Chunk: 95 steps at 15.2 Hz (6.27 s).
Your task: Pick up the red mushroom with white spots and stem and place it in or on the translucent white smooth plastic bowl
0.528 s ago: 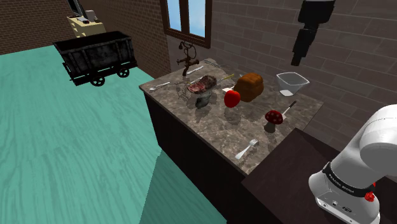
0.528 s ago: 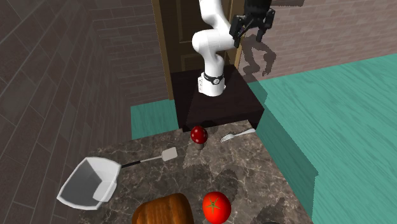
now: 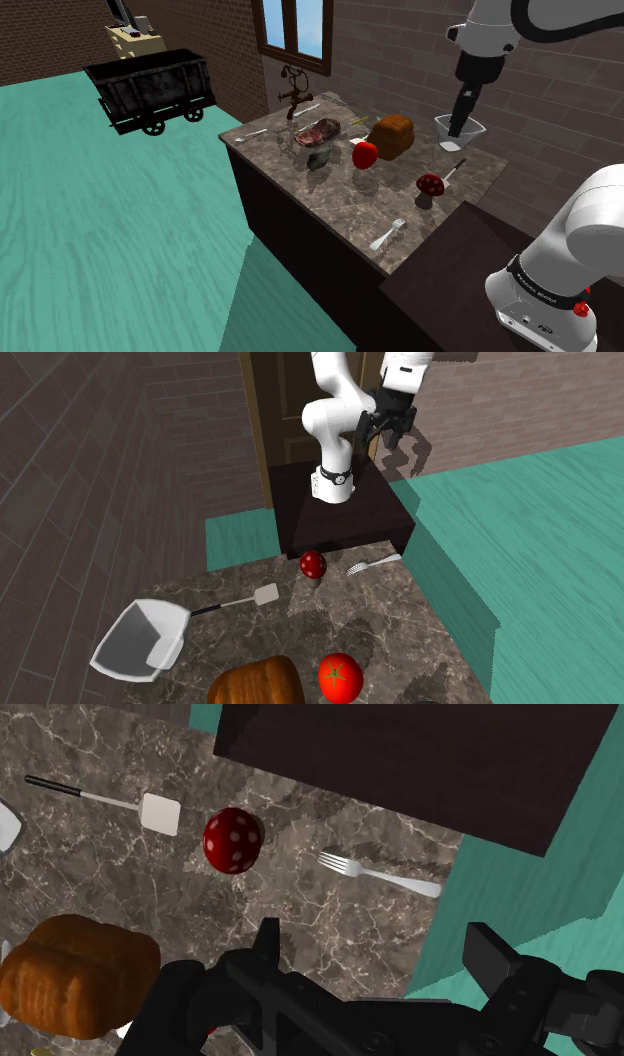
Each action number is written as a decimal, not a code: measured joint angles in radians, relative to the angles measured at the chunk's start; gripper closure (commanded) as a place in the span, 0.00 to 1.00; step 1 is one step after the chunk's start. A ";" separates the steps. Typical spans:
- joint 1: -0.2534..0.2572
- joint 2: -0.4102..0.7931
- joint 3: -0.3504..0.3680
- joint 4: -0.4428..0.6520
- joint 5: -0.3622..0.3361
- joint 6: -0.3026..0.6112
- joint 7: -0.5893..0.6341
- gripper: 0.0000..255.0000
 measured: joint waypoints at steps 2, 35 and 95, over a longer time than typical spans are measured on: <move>0.002 -0.011 0.013 -0.078 -0.031 0.081 -0.004 0.00; -0.893 0.906 0.489 -0.227 -1.861 1.001 1.096 0.00; -0.533 0.283 0.050 -0.304 -0.697 1.012 -0.203 1.00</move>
